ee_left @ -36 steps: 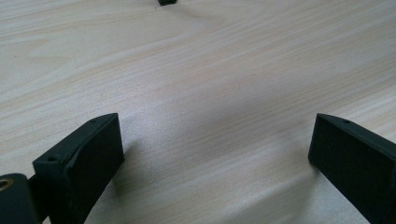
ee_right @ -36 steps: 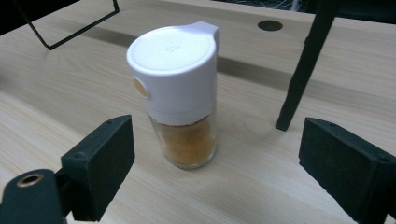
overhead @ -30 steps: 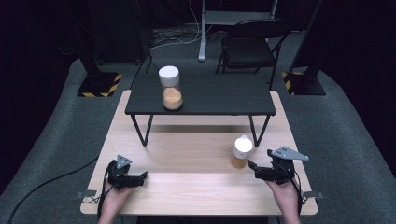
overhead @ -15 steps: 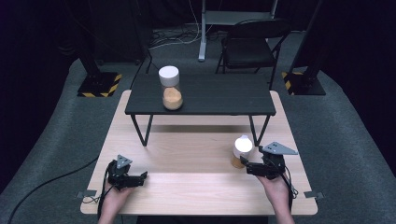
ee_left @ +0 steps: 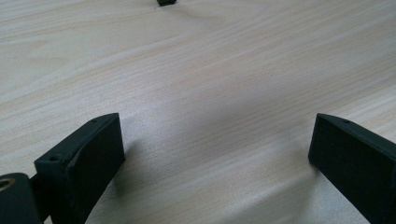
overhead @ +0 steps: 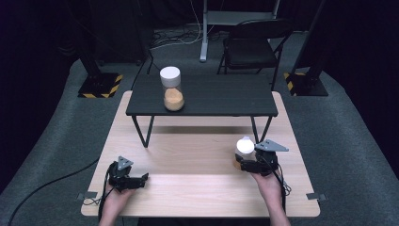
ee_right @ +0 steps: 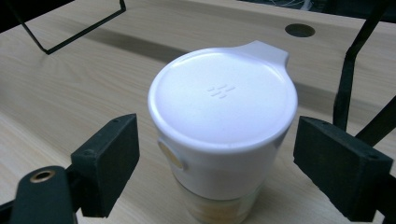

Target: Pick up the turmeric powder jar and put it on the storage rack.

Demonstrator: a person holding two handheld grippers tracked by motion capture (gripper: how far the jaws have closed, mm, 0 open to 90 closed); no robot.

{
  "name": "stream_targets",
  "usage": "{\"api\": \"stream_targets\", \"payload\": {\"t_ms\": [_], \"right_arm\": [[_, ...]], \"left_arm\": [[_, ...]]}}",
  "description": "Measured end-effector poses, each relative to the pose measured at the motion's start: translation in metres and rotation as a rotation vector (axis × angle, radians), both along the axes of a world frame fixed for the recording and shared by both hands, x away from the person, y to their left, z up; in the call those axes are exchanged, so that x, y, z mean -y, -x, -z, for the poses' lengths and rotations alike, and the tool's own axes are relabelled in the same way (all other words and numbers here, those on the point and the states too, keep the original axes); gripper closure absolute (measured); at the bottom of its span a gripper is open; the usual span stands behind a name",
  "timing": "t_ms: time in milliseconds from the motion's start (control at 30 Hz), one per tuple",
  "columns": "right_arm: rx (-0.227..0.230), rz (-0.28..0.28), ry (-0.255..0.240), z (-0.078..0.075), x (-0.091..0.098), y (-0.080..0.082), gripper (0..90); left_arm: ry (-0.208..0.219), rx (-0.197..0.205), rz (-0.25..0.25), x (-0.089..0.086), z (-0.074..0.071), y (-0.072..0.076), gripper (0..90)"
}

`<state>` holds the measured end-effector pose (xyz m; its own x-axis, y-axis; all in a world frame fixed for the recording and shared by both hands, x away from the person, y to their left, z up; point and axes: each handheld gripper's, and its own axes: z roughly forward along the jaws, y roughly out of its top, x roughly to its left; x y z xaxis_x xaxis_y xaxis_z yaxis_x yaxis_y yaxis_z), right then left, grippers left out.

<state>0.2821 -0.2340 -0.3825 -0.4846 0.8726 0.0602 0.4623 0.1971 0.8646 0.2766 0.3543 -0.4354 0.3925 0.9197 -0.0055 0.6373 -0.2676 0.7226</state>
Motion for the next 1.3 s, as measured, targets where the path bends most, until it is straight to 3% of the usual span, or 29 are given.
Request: {"api": "stream_targets", "payload": {"t_ms": [233, 667, 1167, 1300], "right_arm": [[-0.009, 0.012, -0.043, 0.008, -0.001, -0.006, 15.7], [-0.016, 0.026, -0.071, 0.016, -0.006, -0.015, 20.7], [-0.001, 0.021, -0.009, 0.012, -0.012, -0.014, 28.3], [-0.001, 0.015, -0.025, 0.008, -0.007, -0.013, 28.6]], "left_arm": [[0.0, 0.0, 0.0, 0.0, 0.0, 0.0, 2.9], [0.001, -0.001, 0.002, 0.0, 0.0, -0.001, 2.7], [0.001, -0.001, 0.004, 0.0, 0.0, -0.001, 2.7], [0.002, -0.001, 0.004, 0.0, 0.0, -0.001, 2.7]]}}
